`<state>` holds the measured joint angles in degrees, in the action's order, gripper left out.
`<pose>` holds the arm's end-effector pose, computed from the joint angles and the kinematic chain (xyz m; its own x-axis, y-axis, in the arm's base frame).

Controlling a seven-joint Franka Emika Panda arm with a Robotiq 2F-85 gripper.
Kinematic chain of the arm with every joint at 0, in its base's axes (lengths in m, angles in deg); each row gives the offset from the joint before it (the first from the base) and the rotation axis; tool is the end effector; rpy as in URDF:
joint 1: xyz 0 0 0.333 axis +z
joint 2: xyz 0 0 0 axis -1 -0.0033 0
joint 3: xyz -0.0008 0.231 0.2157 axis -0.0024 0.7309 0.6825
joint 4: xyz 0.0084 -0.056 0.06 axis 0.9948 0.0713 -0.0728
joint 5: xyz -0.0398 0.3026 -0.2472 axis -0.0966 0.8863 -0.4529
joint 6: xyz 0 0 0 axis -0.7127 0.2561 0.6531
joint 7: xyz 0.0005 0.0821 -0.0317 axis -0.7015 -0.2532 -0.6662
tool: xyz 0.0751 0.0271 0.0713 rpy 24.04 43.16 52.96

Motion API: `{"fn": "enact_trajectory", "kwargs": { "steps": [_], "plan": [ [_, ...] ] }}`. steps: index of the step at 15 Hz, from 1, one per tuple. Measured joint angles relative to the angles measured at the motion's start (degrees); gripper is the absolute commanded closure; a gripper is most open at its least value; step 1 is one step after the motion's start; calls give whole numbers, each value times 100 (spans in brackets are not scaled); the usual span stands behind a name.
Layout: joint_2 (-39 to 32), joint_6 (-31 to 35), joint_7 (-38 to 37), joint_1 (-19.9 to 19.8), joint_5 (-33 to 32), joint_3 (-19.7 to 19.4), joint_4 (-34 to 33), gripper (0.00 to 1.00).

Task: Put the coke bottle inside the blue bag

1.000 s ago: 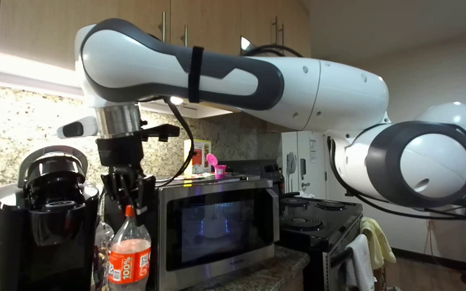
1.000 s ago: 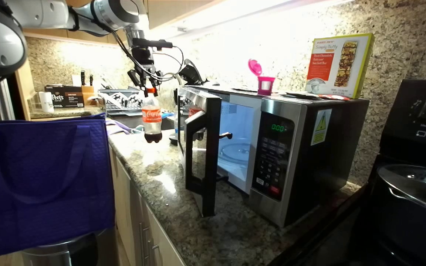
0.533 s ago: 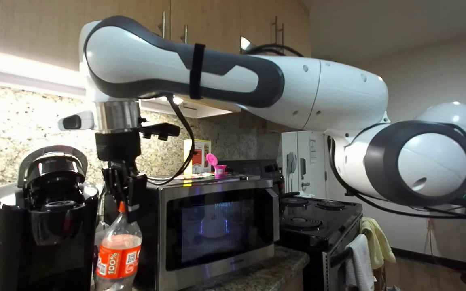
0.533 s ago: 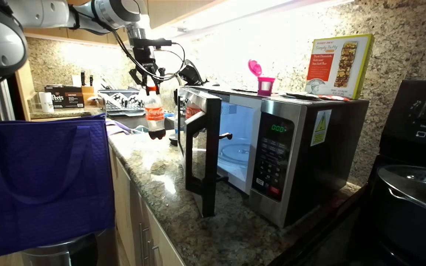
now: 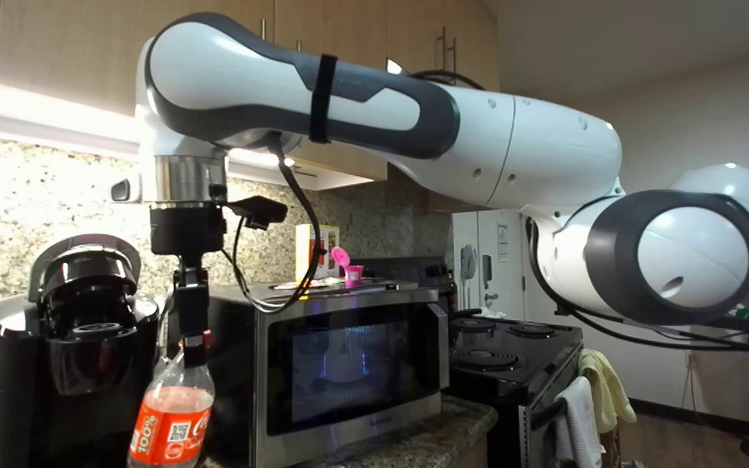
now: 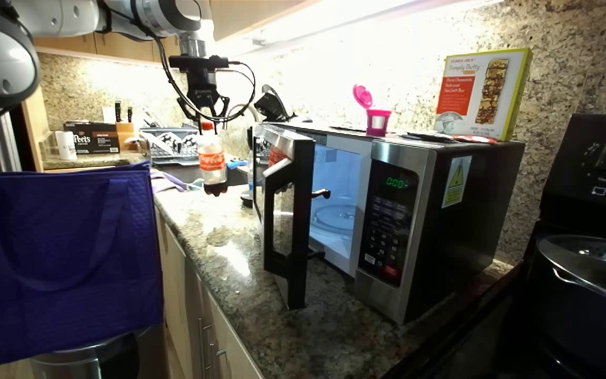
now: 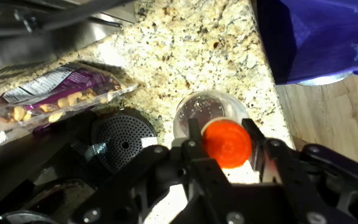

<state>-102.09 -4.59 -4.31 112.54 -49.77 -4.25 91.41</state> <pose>0.6946 0.2816 0.5116 0.5718 0.8192 -0.0452 0.8188 -0.5663 0.0941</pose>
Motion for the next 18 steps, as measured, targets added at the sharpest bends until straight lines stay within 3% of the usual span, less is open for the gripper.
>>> {"fn": "enact_trajectory", "kwargs": {
  "steps": [4, 5, 8, 9, 13, 18],
  "plan": [
    [2, -73, -861, -14, 191, 136, 3, 84],
    [1, -191, -986, -6, 193, 144, 11, 63],
    [-22, -308, -1011, 16, 193, 174, 24, 63],
    [-27, -308, -1011, 17, 193, 178, 26, 85],
    [-72, -522, -1223, 11, 198, 181, 31, 84],
    [-200, -1119, -2656, 225, 269, 203, 324, 84]
  ]
}}
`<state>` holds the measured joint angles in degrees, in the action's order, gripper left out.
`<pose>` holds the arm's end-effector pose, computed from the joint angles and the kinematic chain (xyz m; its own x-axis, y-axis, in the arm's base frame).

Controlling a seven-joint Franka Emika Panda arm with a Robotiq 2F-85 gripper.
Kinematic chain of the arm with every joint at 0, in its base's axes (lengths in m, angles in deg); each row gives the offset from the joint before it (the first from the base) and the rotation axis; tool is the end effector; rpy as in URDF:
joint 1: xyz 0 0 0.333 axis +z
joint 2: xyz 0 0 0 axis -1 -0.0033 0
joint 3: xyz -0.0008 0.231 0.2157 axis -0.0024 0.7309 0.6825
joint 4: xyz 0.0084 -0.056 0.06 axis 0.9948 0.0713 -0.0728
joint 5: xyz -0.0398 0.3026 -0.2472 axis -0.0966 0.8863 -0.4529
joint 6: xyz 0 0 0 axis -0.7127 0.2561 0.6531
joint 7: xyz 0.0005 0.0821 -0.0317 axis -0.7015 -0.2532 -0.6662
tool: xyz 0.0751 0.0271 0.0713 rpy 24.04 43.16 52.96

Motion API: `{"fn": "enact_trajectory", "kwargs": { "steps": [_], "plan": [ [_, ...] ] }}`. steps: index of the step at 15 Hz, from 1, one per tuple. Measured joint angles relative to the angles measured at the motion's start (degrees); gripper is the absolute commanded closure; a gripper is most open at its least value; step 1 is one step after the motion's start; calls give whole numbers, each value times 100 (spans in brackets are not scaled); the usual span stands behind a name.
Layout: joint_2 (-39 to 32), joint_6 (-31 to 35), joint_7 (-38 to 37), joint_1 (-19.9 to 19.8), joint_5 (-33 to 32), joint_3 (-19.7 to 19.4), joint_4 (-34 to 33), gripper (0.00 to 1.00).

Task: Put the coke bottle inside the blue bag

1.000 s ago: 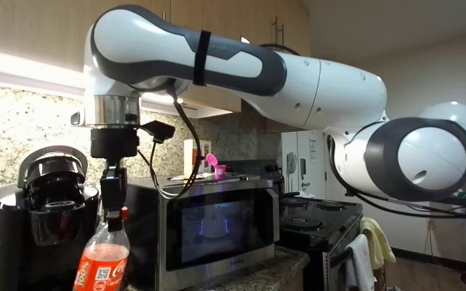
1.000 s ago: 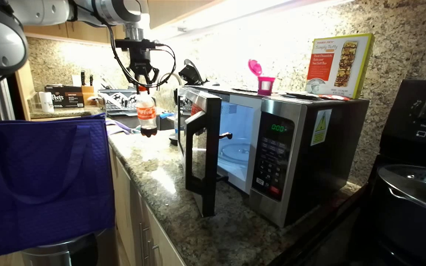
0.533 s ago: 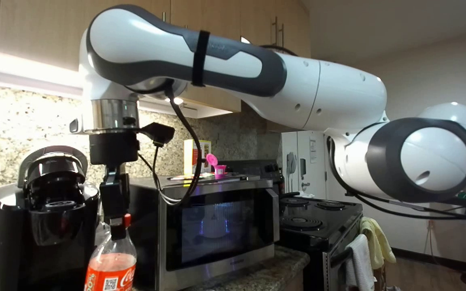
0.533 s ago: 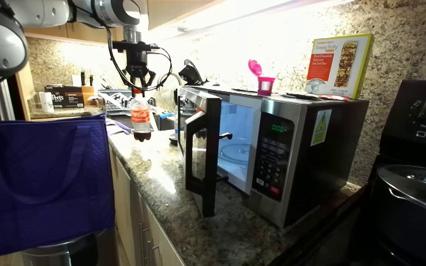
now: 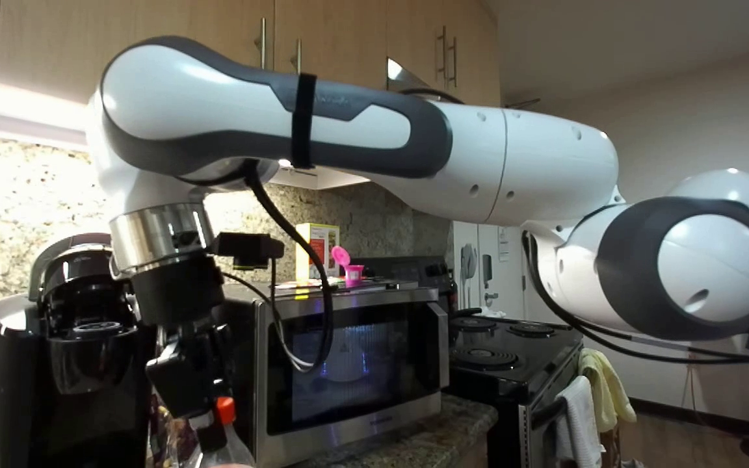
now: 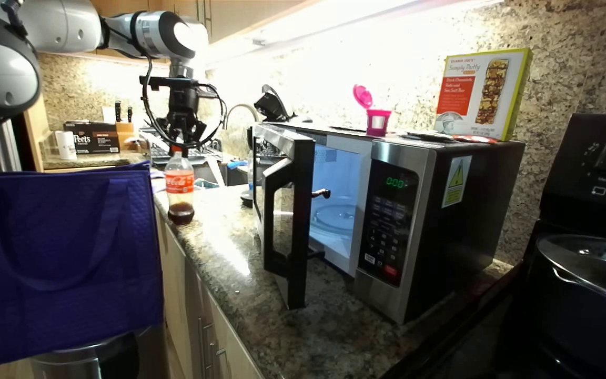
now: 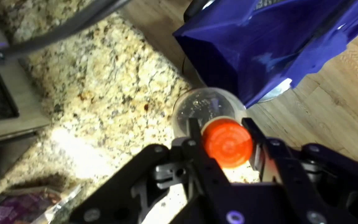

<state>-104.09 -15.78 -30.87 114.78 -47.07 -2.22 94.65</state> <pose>0.6620 0.3167 0.4465 0.8094 0.5208 -0.2715 0.5404 -0.8414 -0.0030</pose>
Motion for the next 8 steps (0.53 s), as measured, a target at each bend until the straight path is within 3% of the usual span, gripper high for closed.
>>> {"fn": "enact_trajectory", "kwargs": {
  "steps": [2, 8],
  "plan": [
    [-78, -356, -609, 178, 36, 20, -144, 84],
    [-117, -146, -1619, 453, 35, 13, -208, 85]
  ]
}}
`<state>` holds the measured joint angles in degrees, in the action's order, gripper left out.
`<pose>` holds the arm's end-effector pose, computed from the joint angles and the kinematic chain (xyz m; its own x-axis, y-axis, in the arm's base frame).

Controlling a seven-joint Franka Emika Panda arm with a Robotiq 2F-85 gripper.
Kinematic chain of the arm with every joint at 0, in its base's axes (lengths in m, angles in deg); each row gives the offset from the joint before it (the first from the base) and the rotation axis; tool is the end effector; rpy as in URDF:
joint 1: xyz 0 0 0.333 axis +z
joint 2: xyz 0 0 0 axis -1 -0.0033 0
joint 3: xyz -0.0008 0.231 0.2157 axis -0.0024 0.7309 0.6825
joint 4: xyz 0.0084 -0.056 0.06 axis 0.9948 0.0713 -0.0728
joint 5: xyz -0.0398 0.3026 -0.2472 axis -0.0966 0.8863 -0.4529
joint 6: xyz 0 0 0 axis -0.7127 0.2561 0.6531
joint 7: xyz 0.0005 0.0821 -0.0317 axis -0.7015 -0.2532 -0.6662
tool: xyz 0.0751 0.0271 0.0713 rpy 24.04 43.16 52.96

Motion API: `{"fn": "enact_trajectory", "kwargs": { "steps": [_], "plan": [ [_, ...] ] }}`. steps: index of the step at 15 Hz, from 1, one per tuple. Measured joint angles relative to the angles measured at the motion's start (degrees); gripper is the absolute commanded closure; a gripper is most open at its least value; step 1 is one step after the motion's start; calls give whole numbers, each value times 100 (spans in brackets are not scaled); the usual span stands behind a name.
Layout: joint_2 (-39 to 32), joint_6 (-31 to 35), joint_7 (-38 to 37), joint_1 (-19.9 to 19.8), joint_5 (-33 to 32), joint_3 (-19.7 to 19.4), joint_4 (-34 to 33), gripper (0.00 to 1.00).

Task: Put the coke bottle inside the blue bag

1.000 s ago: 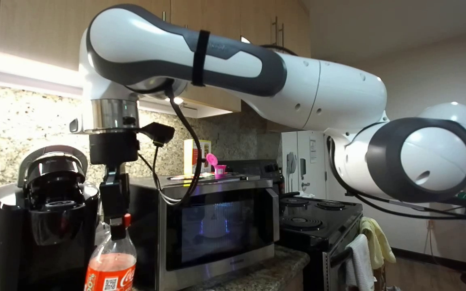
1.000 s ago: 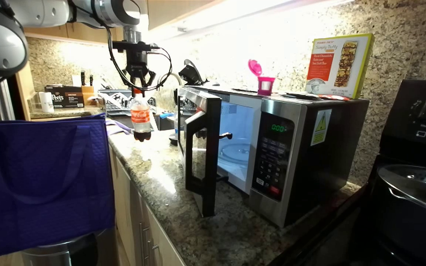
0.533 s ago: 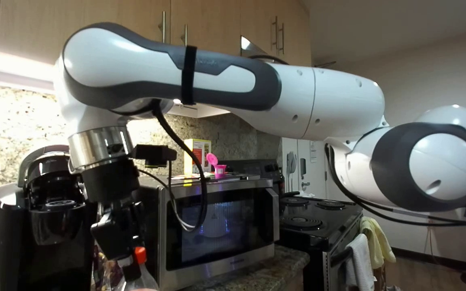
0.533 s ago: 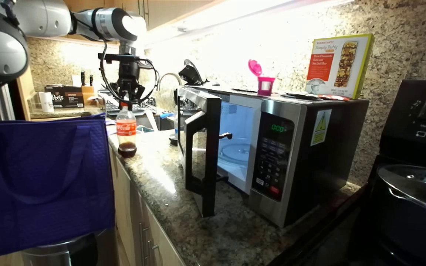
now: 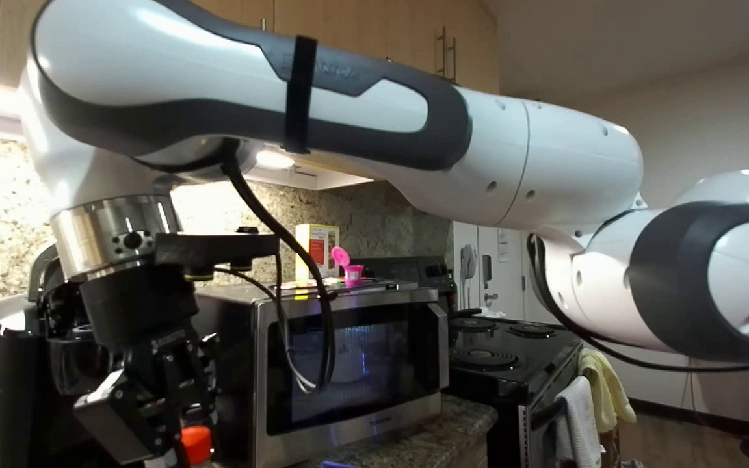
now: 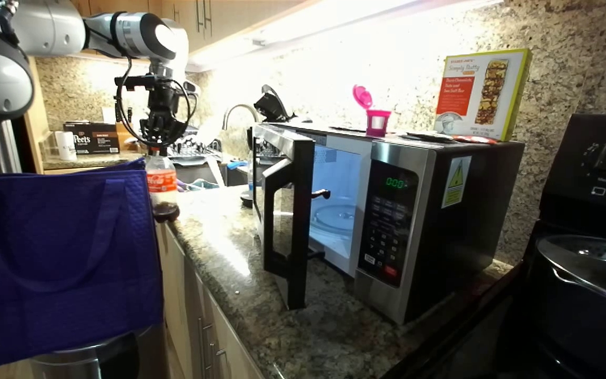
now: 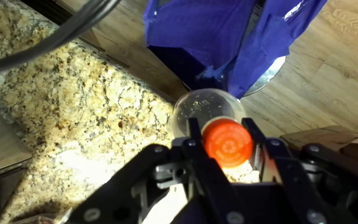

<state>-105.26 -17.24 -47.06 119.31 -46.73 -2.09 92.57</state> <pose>0.6334 0.3677 0.4454 0.9008 0.3383 -0.2722 0.3682 -0.9274 0.0659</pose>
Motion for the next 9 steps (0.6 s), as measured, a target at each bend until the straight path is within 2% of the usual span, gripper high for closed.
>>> {"fn": "enact_trajectory", "kwargs": {
  "steps": [4, 9],
  "plan": [
    [3, 618, -128, 104, -68, -105, 21, 85],
    [12, 960, -128, 152, -69, -217, 33, 84]
  ]
}}
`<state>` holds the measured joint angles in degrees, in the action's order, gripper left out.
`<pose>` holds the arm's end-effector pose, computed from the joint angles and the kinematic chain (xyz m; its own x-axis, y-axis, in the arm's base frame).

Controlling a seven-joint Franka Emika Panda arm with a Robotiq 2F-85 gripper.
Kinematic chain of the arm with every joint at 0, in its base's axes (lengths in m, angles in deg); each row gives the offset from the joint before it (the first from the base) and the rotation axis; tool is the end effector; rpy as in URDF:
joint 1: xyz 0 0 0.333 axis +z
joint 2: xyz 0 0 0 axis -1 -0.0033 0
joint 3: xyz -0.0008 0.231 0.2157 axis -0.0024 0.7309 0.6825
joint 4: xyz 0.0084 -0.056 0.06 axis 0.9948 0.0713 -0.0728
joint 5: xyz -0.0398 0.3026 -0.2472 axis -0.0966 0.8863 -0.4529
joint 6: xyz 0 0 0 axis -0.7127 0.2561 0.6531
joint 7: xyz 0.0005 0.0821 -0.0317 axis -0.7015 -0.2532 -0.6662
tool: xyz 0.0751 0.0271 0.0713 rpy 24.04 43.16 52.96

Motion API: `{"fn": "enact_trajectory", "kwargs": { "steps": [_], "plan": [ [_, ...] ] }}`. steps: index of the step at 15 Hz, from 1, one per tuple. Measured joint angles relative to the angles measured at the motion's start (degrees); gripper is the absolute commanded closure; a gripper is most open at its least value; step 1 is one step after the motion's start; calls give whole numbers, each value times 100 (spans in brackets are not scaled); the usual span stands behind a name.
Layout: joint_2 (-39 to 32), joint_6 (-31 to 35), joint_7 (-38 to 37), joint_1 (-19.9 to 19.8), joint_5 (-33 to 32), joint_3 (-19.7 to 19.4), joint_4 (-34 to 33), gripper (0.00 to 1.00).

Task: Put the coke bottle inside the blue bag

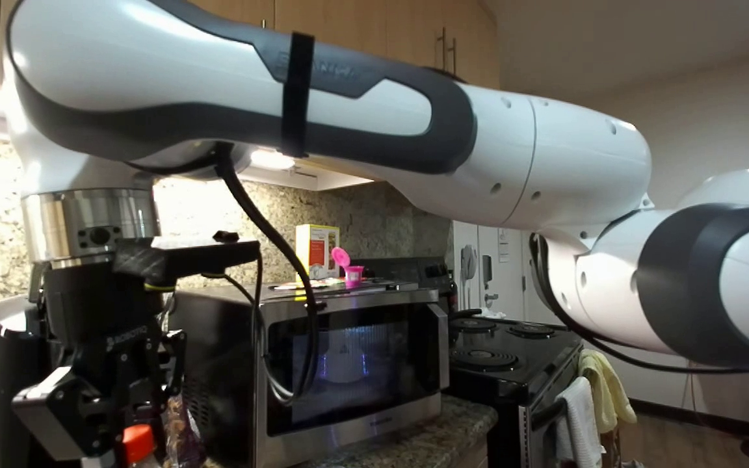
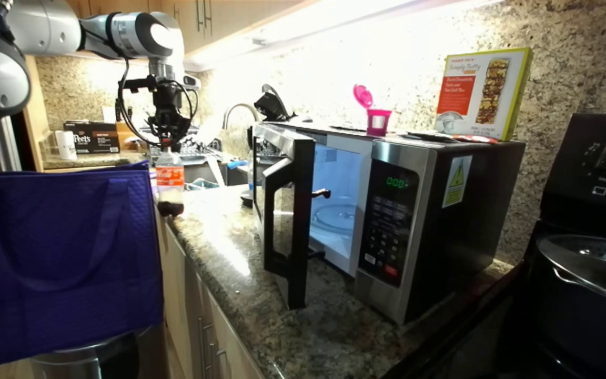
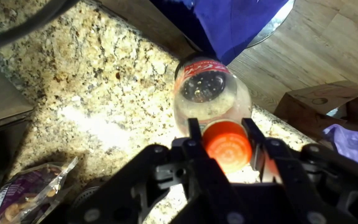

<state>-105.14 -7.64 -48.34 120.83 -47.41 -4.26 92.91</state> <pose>0.6470 0.3848 0.4552 0.9355 0.3373 -0.1051 0.3464 -0.9342 0.0854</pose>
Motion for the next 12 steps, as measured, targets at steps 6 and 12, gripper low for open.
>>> {"fn": "enact_trajectory", "kwargs": {
  "steps": [6, 12],
  "plan": [
    [148, 186, -3, 61, 0, -107, -15, 85],
    [5, 428, 294, 34, -14, -183, 73, 84]
  ]
}}
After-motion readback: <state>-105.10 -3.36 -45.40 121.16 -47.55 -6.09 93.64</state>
